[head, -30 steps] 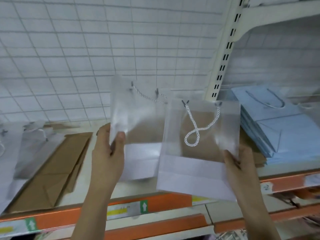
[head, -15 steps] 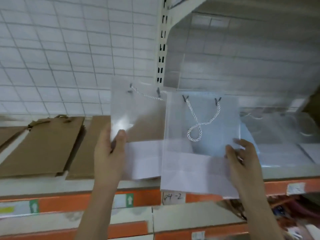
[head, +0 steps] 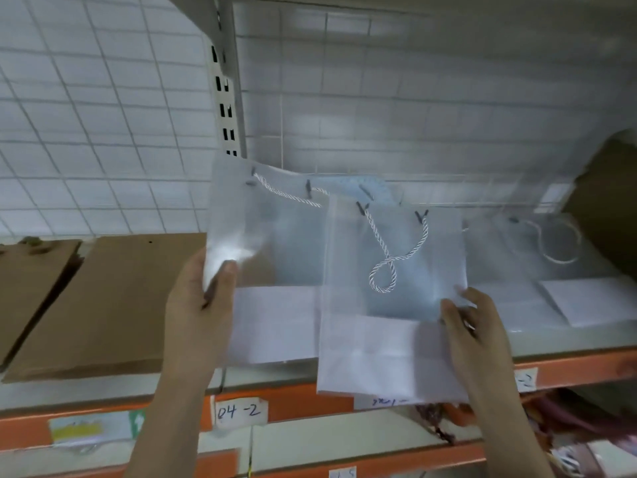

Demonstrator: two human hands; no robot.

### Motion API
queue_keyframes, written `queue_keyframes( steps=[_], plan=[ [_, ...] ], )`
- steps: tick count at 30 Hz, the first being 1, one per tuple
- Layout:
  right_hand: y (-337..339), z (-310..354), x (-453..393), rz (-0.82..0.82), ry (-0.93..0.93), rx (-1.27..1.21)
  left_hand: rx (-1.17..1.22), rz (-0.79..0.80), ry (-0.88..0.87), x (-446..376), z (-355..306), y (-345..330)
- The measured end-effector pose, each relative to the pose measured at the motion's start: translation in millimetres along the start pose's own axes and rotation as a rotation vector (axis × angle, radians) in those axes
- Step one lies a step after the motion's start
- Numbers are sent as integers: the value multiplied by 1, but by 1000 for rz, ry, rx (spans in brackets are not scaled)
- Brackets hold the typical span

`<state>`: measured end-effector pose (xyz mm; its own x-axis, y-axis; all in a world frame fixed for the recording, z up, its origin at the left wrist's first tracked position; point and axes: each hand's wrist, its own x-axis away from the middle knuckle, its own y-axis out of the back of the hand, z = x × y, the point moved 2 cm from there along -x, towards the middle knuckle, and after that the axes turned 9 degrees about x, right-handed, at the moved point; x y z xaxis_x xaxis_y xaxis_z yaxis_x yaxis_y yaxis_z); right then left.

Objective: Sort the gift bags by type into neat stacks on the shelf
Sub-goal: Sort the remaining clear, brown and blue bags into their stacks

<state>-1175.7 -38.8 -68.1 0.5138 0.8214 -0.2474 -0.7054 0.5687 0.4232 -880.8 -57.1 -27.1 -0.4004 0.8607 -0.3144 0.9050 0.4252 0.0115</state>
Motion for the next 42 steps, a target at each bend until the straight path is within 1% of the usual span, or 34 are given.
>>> queue_keyframes(
  steps=[3,9,11,15,19,22,26,29,32,34,37,42],
  plan=[
    [8,-7,-13,-10,8,-4,40,-6,34,1,2,-19],
    [36,-33,-49,7,-1,-21,40,38,57,10,-5,-73],
    [50,-44,-65,14,-4,-30,45,40,60,17,-8,-99],
    [89,-71,-110,30,36,-11,39,-11,81,35,-7,-159],
    [137,-108,-159,52,46,68,-8,-24,79,54,-8,-224],
    [167,-140,-195,57,38,105,-106,-28,62,66,-13,-269],
    [194,-164,-227,63,-5,130,-259,-2,5,75,-16,-323],
    [207,-173,-241,80,-17,130,-396,-17,33,77,-7,-350],
    [211,-180,-255,102,-25,126,-716,-21,45,78,3,-358],
    [212,-184,-263,119,-40,105,-873,0,53,79,7,-360],
    [213,-187,-273,127,-31,110,-963,10,52,79,13,-363],
    [214,-187,-287,126,1,223,-1066,-20,22,80,24,-359]
  ],
)
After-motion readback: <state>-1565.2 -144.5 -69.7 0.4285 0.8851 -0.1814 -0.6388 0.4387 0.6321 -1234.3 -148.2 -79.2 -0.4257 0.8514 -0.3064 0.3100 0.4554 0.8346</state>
